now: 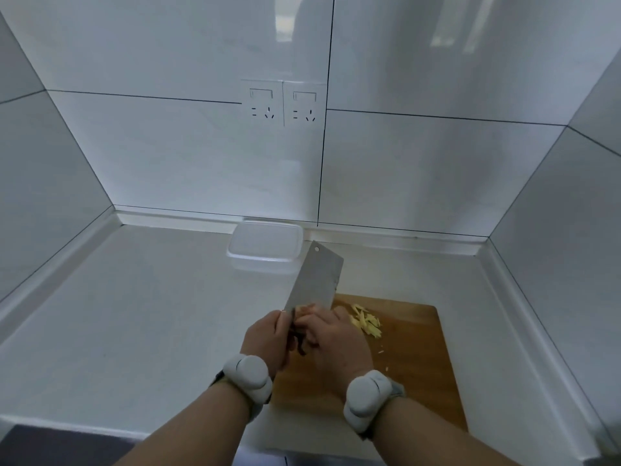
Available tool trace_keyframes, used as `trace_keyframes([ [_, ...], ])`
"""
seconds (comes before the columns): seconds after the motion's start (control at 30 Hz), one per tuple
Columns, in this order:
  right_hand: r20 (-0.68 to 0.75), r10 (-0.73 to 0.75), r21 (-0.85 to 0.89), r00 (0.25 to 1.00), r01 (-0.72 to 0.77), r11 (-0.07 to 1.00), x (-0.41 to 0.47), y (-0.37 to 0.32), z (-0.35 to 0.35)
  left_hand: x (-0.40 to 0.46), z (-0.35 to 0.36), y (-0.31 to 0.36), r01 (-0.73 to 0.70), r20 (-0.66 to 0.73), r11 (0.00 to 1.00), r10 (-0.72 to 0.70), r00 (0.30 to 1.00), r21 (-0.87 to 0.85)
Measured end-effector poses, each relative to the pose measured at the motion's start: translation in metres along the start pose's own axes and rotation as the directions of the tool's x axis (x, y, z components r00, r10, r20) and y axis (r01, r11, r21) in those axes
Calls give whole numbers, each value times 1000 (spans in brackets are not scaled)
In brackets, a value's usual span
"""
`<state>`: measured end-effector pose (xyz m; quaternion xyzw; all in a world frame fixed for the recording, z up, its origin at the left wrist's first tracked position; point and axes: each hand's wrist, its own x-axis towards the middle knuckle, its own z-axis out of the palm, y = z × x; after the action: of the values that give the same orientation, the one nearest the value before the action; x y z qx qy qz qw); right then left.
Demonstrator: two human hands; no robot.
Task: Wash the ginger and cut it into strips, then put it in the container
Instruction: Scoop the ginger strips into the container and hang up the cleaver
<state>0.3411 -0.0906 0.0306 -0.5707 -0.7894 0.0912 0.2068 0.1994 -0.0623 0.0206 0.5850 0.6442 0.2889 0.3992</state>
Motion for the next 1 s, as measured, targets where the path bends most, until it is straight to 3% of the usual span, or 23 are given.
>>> trace_keyframes([
  [0.27, -55, 181, -91, 982, -186, 978, -6, 21, -4, 8, -4, 0, 142, 30, 960, -139, 990, -241],
  [0.33, -151, 220, -51, 964, -229, 972, -2, 19, -7, 13, -7, 0, 152, 56, 956, -143, 988, -250],
  [0.4, -205, 160, -4, 966, -164, 986, 1, 17, -8, 17, -11, -2, 152, 101, 964, -133, 986, -219],
  [0.5, -74, -42, -4, 996, 42, 999, 6, 10, -7, 17, -21, -3, 147, 206, 973, -109, 973, -177],
  [0.57, -9, -62, -12, 998, 61, 998, 5, 11, -1, 16, -30, -3, 143, 287, 978, -96, 953, -150],
  [0.73, 19, 193, -26, 981, -193, 981, 8, 30, -1, 20, -63, -14, 164, 426, 986, -137, 894, -27],
  [0.87, 146, 425, 2, 893, -430, 903, 1, 61, 7, 17, -74, -18, 191, 386, 977, -140, 912, -96],
  [0.93, 52, 512, 106, 858, -514, 851, 1, 64, 11, 18, -71, -15, 172, 296, 973, -120, 948, -156],
  [1.0, -140, 525, 222, 840, -490, 843, 7, 56, 8, 21, -66, -9, 135, 204, 979, -103, 974, -150],
])
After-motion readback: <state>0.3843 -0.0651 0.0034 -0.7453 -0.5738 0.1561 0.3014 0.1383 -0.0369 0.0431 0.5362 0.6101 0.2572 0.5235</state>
